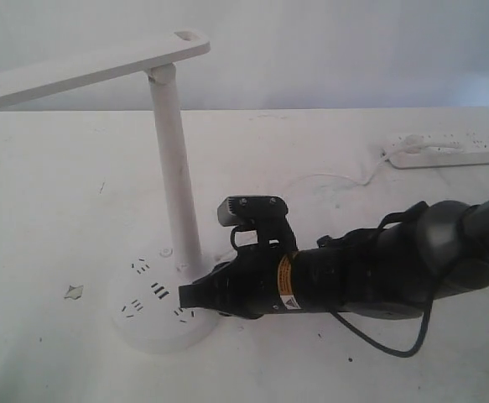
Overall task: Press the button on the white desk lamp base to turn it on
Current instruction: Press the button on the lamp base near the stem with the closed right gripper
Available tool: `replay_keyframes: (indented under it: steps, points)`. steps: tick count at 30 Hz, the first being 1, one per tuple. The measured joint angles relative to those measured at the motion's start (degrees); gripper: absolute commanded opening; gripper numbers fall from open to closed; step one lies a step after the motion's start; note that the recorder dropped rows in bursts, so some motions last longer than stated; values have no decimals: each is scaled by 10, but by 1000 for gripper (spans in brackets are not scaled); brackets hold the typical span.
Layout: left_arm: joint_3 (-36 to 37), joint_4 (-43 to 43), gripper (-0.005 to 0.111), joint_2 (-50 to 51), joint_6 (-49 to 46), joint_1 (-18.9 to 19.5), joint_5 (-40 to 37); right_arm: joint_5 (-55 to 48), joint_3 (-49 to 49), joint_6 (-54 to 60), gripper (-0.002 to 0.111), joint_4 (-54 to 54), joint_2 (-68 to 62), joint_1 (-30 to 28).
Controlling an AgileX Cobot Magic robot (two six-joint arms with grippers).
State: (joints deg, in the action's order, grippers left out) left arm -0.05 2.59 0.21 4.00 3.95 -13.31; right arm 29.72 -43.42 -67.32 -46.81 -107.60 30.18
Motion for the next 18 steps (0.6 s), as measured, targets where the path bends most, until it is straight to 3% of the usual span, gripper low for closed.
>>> replay_keyframes:
  steps: [18]
  points:
    - [0, 0, 0, 0, 0, 0, 0, -32, -5, 5, 0, 33, 0, 1]
